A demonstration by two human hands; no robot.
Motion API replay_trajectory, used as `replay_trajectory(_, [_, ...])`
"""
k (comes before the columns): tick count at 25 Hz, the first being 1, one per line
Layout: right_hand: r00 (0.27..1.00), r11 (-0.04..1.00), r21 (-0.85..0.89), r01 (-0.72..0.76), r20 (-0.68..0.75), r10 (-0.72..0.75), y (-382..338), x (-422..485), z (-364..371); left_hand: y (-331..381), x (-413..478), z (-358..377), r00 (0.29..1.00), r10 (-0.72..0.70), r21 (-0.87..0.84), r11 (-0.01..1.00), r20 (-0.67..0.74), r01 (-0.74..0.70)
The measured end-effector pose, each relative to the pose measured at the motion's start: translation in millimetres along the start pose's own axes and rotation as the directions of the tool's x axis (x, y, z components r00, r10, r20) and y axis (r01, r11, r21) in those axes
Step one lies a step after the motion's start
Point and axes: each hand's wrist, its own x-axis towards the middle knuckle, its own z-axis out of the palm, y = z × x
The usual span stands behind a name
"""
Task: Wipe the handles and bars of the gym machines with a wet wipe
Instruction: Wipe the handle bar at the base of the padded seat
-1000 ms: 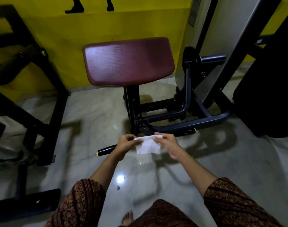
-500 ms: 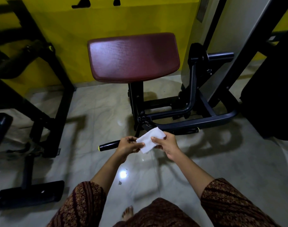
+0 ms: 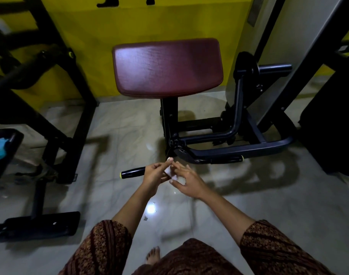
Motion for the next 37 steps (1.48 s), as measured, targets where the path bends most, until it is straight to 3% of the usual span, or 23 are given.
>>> replay_trajectory(3, [0.998, 0.997, 0.08, 0.016, -0.069, -0.01, 3, -6, 1, -8, -2, -3, 0.998, -0.028, 0.052, 0.998, -0.051, 0.03])
replay_trajectory(6, [1.0, 0.998, 0.058, -0.008, 0.008, 0.007, 2, -9, 4, -13, -9, -2, 0.996, -0.094, 0.059, 0.994, 0.001, 0.094])
replay_trajectory(10, [0.991, 0.991, 0.132, -0.029, -0.125, 0.046, 5, -6, 21, -18, -17, -13, 0.995, -0.08, 0.184, 0.981, 0.063, 0.067])
replay_trajectory(14, [0.98, 0.967, 0.204, -0.151, -0.096, 0.173, 4, 5, 44, -31, -10, -62, 0.989, 0.086, 0.391, 0.92, -0.122, -0.031])
replay_trajectory(17, [0.979, 0.962, 0.207, -0.178, -0.06, 0.195, 1, 27, 64, -37, 4, -113, 0.945, 0.262, 0.697, 0.715, -0.196, -0.054])
replay_trajectory(20, [0.977, 0.97, 0.161, -0.183, -0.083, 0.198, -16, 62, 79, -36, 26, -158, 0.934, 0.342, 0.889, 0.453, -0.105, -0.066])
replay_trajectory(22, [0.978, 0.985, 0.102, -0.139, -0.143, 0.153, -32, 91, 89, -33, 46, -181, 0.908, 0.415, 0.944, 0.276, 0.051, -0.18])
replay_trajectory(24, [0.979, 0.998, -0.024, -0.051, -0.201, 0.046, -41, 123, 105, -35, 73, -200, 0.904, 0.375, 0.949, 0.154, 0.203, -0.277])
replay_trajectory(27, [0.991, 0.965, -0.241, 0.101, -0.062, -0.119, -33, 149, 136, -39, 97, -210, 0.92, 0.23, 0.932, 0.104, 0.318, -0.348])
replay_trajectory(29, [0.985, 0.93, -0.333, 0.157, 0.114, -0.126, -32, 147, 154, -51, 108, -215, 0.897, 0.199, 0.907, 0.072, 0.395, -0.416])
replay_trajectory(31, [0.985, 0.925, -0.347, 0.155, 0.126, -0.117, -28, 144, 162, -58, 112, -220, 0.894, 0.134, 0.892, 0.099, 0.427, -0.441])
replay_trajectory(34, [0.996, 0.94, -0.337, 0.058, -0.042, -0.077, -7, 135, 156, -65, 113, -222, 0.865, 0.228, 0.871, 0.111, 0.447, -0.479])
replay_trajectory(37, [0.949, 0.942, -0.253, -0.223, -0.275, 0.151, 13, 127, 138, -60, 119, -221, 0.829, 0.281, 0.85, 0.077, 0.482, -0.521])
